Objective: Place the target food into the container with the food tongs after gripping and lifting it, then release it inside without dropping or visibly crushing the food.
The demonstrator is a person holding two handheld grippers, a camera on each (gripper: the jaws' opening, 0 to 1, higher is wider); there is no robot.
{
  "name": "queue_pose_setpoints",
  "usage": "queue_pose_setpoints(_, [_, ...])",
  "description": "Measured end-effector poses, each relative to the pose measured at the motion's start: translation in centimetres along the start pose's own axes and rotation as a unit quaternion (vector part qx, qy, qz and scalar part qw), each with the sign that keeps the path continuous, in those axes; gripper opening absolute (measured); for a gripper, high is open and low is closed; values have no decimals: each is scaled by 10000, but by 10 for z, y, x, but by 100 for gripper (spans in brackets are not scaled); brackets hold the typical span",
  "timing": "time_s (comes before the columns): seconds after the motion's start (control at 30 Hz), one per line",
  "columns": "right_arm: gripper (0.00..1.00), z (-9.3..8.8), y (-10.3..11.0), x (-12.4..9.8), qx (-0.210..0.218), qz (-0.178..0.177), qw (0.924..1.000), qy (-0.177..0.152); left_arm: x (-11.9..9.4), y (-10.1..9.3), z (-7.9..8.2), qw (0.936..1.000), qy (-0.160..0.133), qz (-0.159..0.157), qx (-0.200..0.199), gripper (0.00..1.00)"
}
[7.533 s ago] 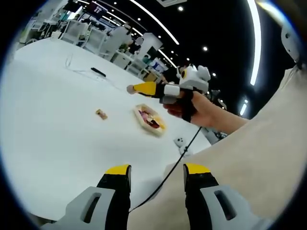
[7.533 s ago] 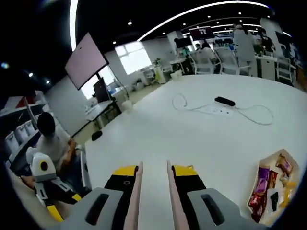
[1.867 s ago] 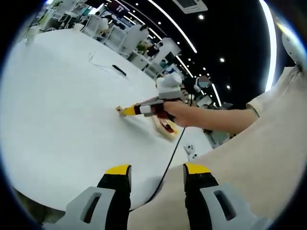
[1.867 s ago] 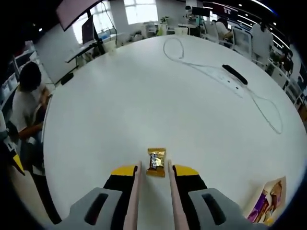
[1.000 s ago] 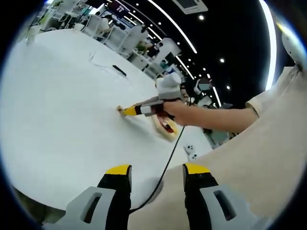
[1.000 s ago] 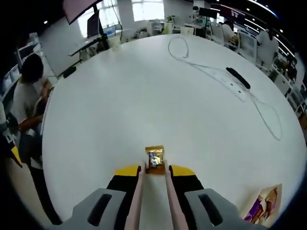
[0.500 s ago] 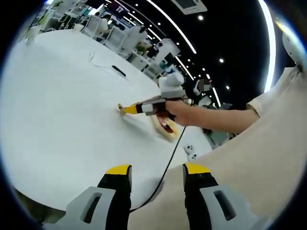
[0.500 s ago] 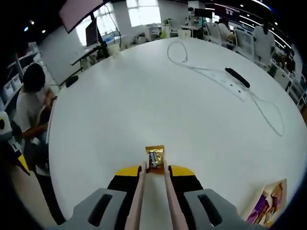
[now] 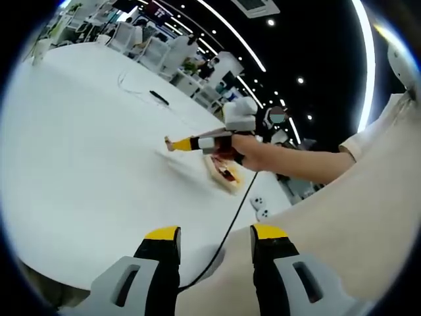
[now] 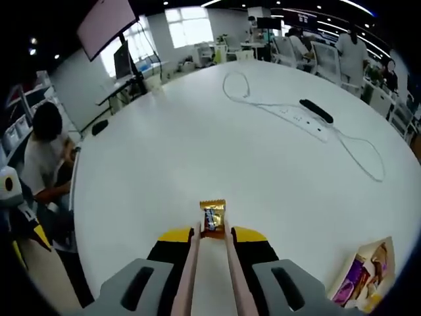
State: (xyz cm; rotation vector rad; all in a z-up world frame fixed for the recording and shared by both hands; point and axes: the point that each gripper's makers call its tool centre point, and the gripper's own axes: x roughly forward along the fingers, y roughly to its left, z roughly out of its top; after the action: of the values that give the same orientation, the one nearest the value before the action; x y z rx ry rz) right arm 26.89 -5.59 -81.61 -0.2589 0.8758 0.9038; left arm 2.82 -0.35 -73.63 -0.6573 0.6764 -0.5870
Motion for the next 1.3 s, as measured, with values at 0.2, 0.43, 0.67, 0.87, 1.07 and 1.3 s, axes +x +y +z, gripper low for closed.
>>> queue_pose_setpoints(0.2, [21,7,3,-7,28,-4,9999,-142,-1,-3,-1,10000,13,-34,44,42])
queue_pose_setpoints(0.43, [21,16,5,-17,94,-24,9994,-321,-1,-5,-1,9999,45,-76,96,42])
queue_pose_setpoints(0.67, [21,27,10,-30,119,-37,9987,-501,-1,-7,0,9998,63,-124,155,42])
queue_pose_setpoints(0.87, [21,32,10,-37,182,-55,9979,-619,1,-10,-1,9996,109,-180,208,42])
queue_pose_setpoints(1.07, [21,36,8,-45,226,-87,9971,-726,2,-12,0,9993,148,-228,263,42])
queue_pose_setpoints(1.3, [21,45,9,-60,256,-101,9956,-901,5,-15,-1,9987,245,-298,333,42])
